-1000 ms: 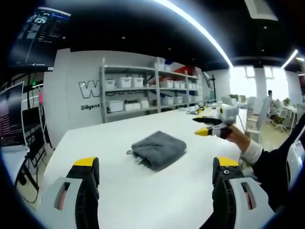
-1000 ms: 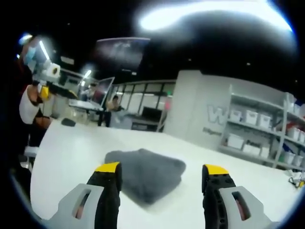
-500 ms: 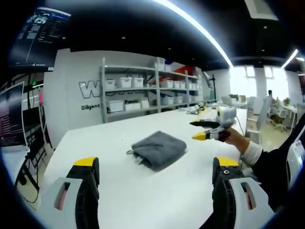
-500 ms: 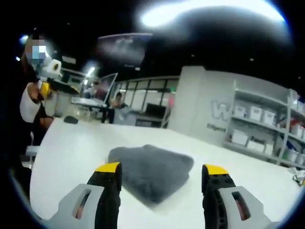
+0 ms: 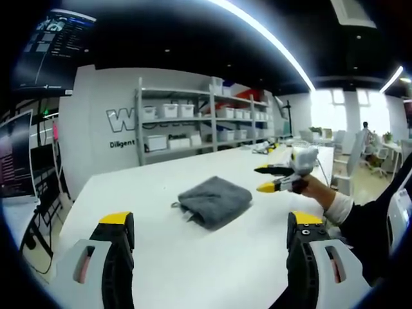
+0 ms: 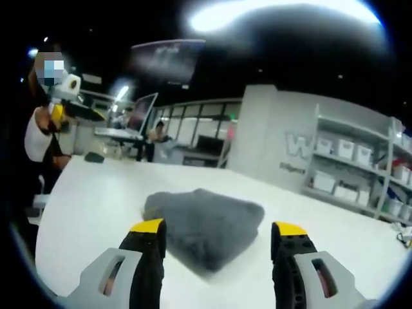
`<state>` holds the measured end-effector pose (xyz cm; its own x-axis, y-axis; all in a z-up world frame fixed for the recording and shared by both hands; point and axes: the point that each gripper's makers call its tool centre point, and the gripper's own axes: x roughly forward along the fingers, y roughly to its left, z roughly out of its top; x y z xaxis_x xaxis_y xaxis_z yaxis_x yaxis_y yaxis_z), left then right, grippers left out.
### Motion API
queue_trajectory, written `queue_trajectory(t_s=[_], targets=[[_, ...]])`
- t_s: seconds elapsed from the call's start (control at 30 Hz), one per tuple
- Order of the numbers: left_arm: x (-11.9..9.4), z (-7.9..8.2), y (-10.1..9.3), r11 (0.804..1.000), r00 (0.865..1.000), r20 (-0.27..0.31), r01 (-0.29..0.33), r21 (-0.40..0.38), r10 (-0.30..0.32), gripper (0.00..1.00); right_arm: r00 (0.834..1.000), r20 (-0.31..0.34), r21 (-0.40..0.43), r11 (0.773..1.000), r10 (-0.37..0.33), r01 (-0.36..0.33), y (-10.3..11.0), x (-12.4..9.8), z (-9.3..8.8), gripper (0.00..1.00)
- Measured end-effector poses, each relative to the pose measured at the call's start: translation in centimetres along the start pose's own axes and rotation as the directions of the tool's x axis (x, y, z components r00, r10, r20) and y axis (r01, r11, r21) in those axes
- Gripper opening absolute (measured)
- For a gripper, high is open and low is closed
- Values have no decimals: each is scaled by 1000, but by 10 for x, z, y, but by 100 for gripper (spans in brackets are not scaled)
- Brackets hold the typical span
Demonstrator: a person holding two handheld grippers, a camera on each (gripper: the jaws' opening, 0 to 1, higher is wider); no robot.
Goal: Open the folded towel by lifting each exposed corner and separating the folded layers until the towel lies flat within the target outline without major curled edges
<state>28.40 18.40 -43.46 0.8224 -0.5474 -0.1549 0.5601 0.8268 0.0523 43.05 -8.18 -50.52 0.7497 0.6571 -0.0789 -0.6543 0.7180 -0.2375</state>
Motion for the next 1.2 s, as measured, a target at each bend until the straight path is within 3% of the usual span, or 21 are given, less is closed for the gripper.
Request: queue_trajectory(t_s=[0.6,1.2], targets=[[0,0,2,1000,1000,8,-7,-3,7,96,1000,17,87,996,-13,12,-10,1,-8,61],[0,1,2,1000,1000,14,-8,-2,8,96,999,-32,116,993,-13,16,-11,5,-21,60]])
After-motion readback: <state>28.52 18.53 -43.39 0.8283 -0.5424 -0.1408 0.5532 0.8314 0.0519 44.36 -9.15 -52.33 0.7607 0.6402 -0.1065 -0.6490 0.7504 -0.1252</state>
